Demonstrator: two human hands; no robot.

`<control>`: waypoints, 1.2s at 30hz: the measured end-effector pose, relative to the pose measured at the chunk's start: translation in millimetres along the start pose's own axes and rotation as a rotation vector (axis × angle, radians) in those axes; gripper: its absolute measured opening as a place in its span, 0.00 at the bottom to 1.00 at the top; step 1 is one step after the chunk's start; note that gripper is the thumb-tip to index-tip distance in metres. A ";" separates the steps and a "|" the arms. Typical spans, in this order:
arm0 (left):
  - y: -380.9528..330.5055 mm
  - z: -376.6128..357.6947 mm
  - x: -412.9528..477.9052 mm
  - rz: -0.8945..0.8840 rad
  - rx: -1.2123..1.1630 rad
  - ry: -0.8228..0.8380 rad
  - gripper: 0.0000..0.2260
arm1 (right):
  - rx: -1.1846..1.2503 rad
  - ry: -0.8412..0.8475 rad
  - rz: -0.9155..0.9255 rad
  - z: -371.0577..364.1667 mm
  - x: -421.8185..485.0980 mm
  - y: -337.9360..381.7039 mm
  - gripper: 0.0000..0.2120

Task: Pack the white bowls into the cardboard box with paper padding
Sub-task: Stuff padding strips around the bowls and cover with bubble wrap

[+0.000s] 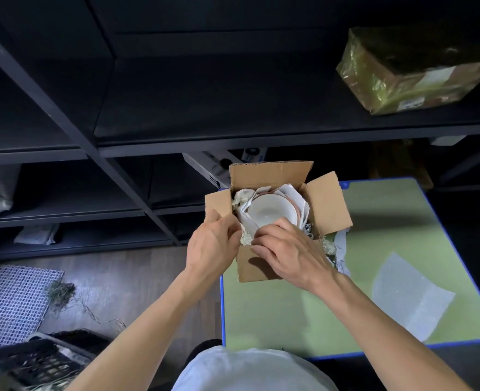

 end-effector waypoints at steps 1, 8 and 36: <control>1.2 0.4 -2.4 -0.001 -0.010 0.005 0.04 | -0.002 0.002 -0.002 -1.3 0.5 -0.3 0.23; 4.4 -6.5 -16.5 -0.007 -0.076 0.047 0.06 | 0.013 -0.083 0.022 -4.3 -1.9 -1.1 0.22; -65.1 -27.3 -52.6 -0.210 -0.028 0.101 0.10 | 0.099 -0.253 -0.086 34.9 -69.9 -51.9 0.06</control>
Point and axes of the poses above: each hand's wrist, its own x-axis towards the middle knuckle, its own z-axis out of the back of the hand, y = z × x, the point moved 8 cm from there along x, towards the middle knuckle, and after that the axes turned 1 degree about -x, right-handed, at the moved point
